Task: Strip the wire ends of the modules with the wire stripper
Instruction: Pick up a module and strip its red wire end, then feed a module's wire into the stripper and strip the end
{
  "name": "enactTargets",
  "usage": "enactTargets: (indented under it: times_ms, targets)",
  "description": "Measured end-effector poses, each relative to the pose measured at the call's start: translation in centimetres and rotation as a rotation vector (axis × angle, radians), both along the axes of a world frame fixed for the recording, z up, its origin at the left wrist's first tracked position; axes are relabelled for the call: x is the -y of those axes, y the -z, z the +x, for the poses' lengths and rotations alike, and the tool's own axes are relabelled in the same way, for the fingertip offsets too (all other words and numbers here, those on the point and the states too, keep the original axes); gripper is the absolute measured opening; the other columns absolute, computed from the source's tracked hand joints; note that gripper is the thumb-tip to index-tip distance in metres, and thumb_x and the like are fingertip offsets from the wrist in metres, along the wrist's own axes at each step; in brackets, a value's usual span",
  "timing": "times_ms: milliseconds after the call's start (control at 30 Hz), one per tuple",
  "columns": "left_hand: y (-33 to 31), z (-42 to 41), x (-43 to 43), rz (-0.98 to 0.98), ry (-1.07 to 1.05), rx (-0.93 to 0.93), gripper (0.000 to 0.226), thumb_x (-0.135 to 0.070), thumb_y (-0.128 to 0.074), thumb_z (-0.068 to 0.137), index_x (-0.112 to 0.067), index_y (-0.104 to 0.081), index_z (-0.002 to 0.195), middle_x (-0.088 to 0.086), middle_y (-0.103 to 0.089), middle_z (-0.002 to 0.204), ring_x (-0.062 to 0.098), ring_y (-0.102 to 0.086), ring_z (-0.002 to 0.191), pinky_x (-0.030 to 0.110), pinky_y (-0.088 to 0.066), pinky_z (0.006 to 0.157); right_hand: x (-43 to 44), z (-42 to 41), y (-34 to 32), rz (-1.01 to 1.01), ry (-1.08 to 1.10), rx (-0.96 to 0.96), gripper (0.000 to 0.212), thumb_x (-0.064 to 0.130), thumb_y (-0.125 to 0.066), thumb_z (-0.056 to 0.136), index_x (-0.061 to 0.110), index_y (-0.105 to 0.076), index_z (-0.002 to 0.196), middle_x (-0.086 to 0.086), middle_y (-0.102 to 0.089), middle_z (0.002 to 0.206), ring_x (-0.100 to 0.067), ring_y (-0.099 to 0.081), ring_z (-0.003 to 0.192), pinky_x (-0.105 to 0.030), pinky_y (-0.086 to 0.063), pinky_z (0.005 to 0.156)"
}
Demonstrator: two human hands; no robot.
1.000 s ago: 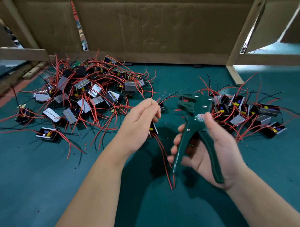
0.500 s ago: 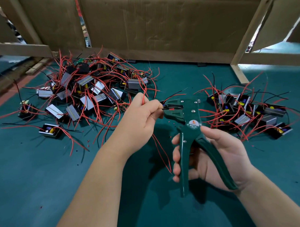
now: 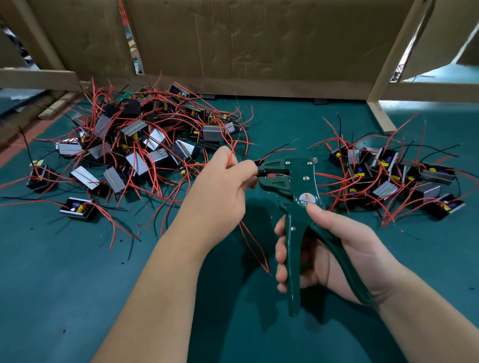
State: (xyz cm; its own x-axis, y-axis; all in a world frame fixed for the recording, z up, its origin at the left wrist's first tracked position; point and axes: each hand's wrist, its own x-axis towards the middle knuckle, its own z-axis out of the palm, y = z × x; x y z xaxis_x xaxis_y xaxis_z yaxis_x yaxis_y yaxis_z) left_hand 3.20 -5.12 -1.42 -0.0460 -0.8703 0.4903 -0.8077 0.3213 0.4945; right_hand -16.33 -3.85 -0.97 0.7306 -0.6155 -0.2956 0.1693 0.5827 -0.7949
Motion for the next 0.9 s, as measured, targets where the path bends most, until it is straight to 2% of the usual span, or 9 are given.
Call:
enactTargets:
  times_ms: [67, 167, 433, 533, 633, 733, 833, 900]
  targets:
    - [-0.1, -0.1, 0.0, 0.016, -0.021, 0.021, 0.025, 0.001, -0.051, 0.089, -0.022, -0.051, 0.079, -0.002, -0.031, 0.082, 0.017, -0.033, 0.073, 0.036, -0.039, 0.062, 0.0, 0.1, 0.0, -0.012, 0.016, -0.032, 0.05, 0.051, -0.061, 0.072, 0.004, -0.063, 0.09, -0.021, -0.06, 0.076, -0.035, -0.062, 0.063, -0.046, -0.055, 0.062]
    - [-0.3, -0.1, -0.2, 0.03, -0.027, 0.041, 0.022, 0.002, -0.048, 0.089, -0.018, -0.053, 0.083, -0.001, -0.031, 0.083, 0.021, -0.036, 0.073, 0.042, -0.043, 0.062, -0.1, 0.2, 0.0, -0.028, 0.024, -0.06, 0.053, 0.057, -0.058, 0.073, 0.007, -0.064, 0.087, -0.02, -0.06, 0.074, -0.034, -0.062, 0.061, -0.044, -0.055, 0.06]
    - [-0.6, -0.1, -0.2, 0.025, -0.042, 0.096, 0.019, 0.003, -0.049, 0.089, -0.013, -0.059, 0.089, 0.005, -0.035, 0.084, 0.025, -0.037, 0.072, 0.041, -0.041, 0.06, -0.1, 0.2, 0.1, -0.053, 0.059, -0.095, 0.054, 0.059, -0.061, 0.069, 0.007, -0.062, 0.083, -0.02, -0.059, 0.07, -0.032, -0.06, 0.057, -0.044, -0.054, 0.057]
    - [-0.4, -0.3, -0.2, 0.016, -0.017, 0.067, 0.011, -0.005, -0.052, 0.093, -0.012, -0.061, 0.094, 0.004, -0.034, 0.085, 0.023, -0.037, 0.072, 0.037, -0.038, 0.061, -0.3, 0.5, 0.1, -0.058, 0.119, -0.128, 0.052, 0.062, -0.061, 0.068, 0.01, -0.063, 0.076, -0.018, -0.056, 0.065, -0.03, -0.057, 0.051, -0.04, -0.052, 0.052]
    - [-0.1, -0.2, -0.1, 0.048, 0.037, -0.049, 0.018, -0.009, -0.053, 0.093, -0.016, -0.056, 0.109, -0.007, -0.035, 0.09, 0.01, -0.039, 0.073, 0.024, -0.033, 0.068, -0.3, 1.1, 0.3, -0.047, 0.263, -0.198, 0.054, 0.065, -0.066, 0.067, 0.012, -0.059, 0.07, -0.013, -0.05, 0.056, -0.026, -0.048, 0.04, -0.034, -0.047, 0.045]
    - [0.5, -0.8, -0.1, 0.147, 0.094, -0.182, 0.04, 0.004, -0.046, 0.084, -0.023, -0.045, 0.114, -0.015, -0.035, 0.094, 0.001, -0.04, 0.083, 0.017, -0.032, 0.077, 0.0, 1.4, 0.3, 0.017, 0.36, -0.2, 0.055, 0.066, -0.059, 0.063, 0.012, -0.054, 0.072, -0.01, -0.048, 0.055, -0.023, -0.044, 0.04, -0.031, -0.045, 0.044]
    - [0.7, -1.5, 0.2, 0.26, 0.062, -0.414, 0.053, 0.011, -0.042, 0.078, -0.031, -0.041, 0.11, -0.005, -0.039, 0.095, 0.003, -0.042, 0.08, 0.015, -0.035, 0.076, 0.2, 1.2, 0.1, 0.045, 0.332, -0.057, 0.053, 0.06, -0.054, 0.071, 0.008, -0.063, 0.078, -0.015, -0.06, 0.077, -0.028, -0.056, 0.049, -0.039, -0.053, 0.053]
    - [0.5, -1.6, 0.5, 0.323, 0.066, -0.66, 0.058, 0.01, -0.044, 0.07, -0.035, -0.043, 0.106, 0.0, -0.04, 0.096, 0.005, -0.045, 0.079, 0.013, -0.041, 0.065, 0.2, 0.8, -0.1, 0.064, 0.235, 0.05, 0.056, 0.059, -0.055, 0.072, 0.005, -0.068, 0.085, -0.017, -0.061, 0.09, -0.032, -0.061, 0.056, -0.045, -0.055, 0.059]
